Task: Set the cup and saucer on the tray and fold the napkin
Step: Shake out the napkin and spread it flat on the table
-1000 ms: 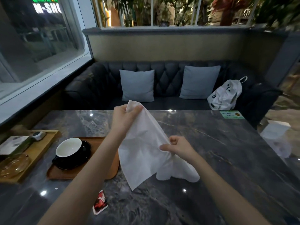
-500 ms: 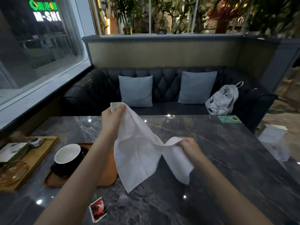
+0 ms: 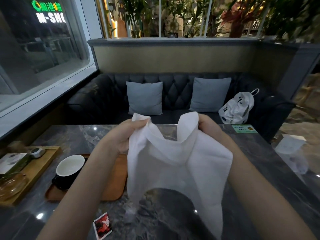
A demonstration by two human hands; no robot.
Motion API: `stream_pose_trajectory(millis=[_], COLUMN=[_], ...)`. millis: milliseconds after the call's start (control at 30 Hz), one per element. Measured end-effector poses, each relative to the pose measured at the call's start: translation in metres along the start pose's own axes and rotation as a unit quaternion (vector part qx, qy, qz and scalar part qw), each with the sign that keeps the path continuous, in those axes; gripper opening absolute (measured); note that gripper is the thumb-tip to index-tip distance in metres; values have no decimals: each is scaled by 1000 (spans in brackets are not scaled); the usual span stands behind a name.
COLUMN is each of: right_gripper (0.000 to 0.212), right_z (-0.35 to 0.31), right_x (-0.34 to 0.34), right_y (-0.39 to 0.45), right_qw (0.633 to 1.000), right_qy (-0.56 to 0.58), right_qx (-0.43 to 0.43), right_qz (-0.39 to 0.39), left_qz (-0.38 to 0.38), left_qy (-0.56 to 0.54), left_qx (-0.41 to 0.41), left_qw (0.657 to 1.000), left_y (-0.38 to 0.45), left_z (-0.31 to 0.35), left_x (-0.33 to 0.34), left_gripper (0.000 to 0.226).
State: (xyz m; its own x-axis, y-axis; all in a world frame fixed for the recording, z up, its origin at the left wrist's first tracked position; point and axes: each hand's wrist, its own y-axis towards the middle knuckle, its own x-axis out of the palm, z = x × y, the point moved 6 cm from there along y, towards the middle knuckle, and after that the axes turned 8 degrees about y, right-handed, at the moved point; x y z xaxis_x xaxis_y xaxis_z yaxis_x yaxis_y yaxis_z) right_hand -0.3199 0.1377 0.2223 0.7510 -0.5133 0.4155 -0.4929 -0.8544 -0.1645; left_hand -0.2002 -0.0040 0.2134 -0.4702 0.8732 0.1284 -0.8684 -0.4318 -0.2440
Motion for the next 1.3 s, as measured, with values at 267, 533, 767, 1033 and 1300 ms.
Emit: stream_pose_trajectory(millis=[267, 533, 767, 1033, 1300], right_gripper=[21, 16, 34, 37, 28], right_z=[43, 106, 118, 125, 142], right_x=[-42, -94, -126, -184, -206], right_y=[26, 48, 89, 140, 185], right_qw=[992, 957, 887, 725, 606], right_qy=[25, -189, -406, -640, -764], right_qx=[56, 151, 158, 155, 115], right_qz=[112, 158, 155, 201, 188], left_qz=[49, 169, 290, 334, 305], left_qy=[-111, -63, 24, 114, 314], left_qx=[-112, -180, -169, -176, -136], left_qw=[986, 967, 942, 919, 889], left_y=[31, 49, 91, 145, 197], left_z=[-65, -153, -180, -188, -184], left_x=[-12, -43, -87, -109, -123], left_gripper=[27, 40, 37, 33, 29])
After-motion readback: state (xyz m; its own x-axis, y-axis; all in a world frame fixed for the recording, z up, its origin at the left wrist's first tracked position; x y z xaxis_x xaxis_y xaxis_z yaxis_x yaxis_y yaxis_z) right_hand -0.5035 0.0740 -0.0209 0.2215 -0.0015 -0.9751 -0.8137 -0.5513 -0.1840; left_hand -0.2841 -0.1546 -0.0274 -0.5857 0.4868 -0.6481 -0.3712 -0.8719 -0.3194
